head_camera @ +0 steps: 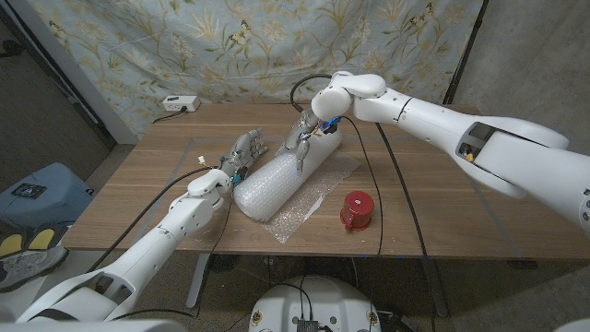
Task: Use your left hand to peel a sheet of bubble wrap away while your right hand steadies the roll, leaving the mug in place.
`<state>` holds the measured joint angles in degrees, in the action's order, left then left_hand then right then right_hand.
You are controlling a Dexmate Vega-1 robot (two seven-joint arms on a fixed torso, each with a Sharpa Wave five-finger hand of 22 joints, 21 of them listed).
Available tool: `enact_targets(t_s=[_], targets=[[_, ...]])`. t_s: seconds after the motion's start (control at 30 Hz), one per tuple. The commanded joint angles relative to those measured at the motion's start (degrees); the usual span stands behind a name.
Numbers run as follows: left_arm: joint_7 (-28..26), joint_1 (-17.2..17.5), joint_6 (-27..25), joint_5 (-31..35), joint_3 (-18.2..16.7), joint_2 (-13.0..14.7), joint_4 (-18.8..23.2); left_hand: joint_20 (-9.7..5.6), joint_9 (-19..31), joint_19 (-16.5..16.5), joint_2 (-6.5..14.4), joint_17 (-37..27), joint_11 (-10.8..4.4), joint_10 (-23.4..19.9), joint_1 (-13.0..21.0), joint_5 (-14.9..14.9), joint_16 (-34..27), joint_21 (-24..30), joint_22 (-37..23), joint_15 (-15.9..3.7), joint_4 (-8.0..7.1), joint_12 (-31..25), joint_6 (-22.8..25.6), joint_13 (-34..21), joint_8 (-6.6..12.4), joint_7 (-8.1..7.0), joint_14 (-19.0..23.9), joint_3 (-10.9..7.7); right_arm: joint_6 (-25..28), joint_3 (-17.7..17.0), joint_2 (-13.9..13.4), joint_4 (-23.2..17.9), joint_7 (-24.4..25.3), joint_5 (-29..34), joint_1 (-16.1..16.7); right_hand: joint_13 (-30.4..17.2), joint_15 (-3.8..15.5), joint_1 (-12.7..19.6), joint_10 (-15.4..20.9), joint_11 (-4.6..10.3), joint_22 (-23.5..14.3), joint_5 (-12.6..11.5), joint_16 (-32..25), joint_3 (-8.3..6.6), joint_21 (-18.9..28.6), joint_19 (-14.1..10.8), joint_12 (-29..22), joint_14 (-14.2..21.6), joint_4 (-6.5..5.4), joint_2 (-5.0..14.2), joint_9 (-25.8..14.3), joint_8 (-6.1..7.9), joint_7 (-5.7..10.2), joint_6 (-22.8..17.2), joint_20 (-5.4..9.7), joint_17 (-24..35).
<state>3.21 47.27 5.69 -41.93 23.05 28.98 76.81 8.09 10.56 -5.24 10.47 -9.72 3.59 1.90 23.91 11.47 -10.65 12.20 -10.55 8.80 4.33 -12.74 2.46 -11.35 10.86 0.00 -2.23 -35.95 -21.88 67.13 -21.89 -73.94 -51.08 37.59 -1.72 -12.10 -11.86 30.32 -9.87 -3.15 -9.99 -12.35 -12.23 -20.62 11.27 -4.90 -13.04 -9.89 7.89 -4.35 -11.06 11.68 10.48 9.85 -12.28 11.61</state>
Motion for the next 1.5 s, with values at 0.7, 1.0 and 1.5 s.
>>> enact_targets(t_s=[0.7,1.0,1.5], targets=[[0.0,0.22,-1.43,-0.5,0.68,-0.33,0.55,1.24,0.23,-3.76,0.04,-0.64,0.08,-8.21,0.81,0.71,-1.66,1.52,-0.28,0.99,-0.36,-2.85,6.87,-0.4,1.71,0.86,6.84,-0.6,-4.39,-4.55,-3.75,-3.34,19.5,5.51,6.12,-16.58,12.26,8.09,14.77,1.8,-0.71,-2.47,-9.62,-0.86,5.84,-25.17,-21.26,22.66,1.62,0.52,-3.43,9.03,-3.11,-12.81,0.4,7.52],[-0.2,0.04,-1.72,-0.43,0.78,-0.4,0.62,1.47,0.29,-4.39,-0.1,-0.69,-0.17,-9.97,0.64,0.81,-1.76,1.66,-0.3,0.7,-0.61,-3.31,9.23,-0.49,2.16,1.06,8.45,-1.08,-8.01,-6.01,-4.68,-1.24,28.74,6.51,8.41,-20.29,17.45,10.82,22.88,4.18,-0.63,-3.29,-12.7,-1.51,6.93,-31.73,-28.09,32.1,1.46,-0.12,-3.32,12.74,-5.21,-23.1,3.62,10.24],[-0.19,-0.01,-2.28,-0.46,1.03,-0.37,0.8,1.35,0.36,-5.08,-0.2,-0.66,-0.41,-10.74,0.58,0.89,-1.66,1.83,-0.32,0.55,-0.68,-3.39,11.01,-0.57,2.4,1.4,9.51,-1.55,-10.75,-8.13,-6.16,1.26,39.42,7.31,10.94,-22.5,20.55,12.9,30.26,6.01,-0.6,-3.56,-14.19,-2.54,6.73,-34.27,-33.26,39.25,1.3,-0.3,-2.66,15.86,-4.5,-32.85,5.45,12.23]])
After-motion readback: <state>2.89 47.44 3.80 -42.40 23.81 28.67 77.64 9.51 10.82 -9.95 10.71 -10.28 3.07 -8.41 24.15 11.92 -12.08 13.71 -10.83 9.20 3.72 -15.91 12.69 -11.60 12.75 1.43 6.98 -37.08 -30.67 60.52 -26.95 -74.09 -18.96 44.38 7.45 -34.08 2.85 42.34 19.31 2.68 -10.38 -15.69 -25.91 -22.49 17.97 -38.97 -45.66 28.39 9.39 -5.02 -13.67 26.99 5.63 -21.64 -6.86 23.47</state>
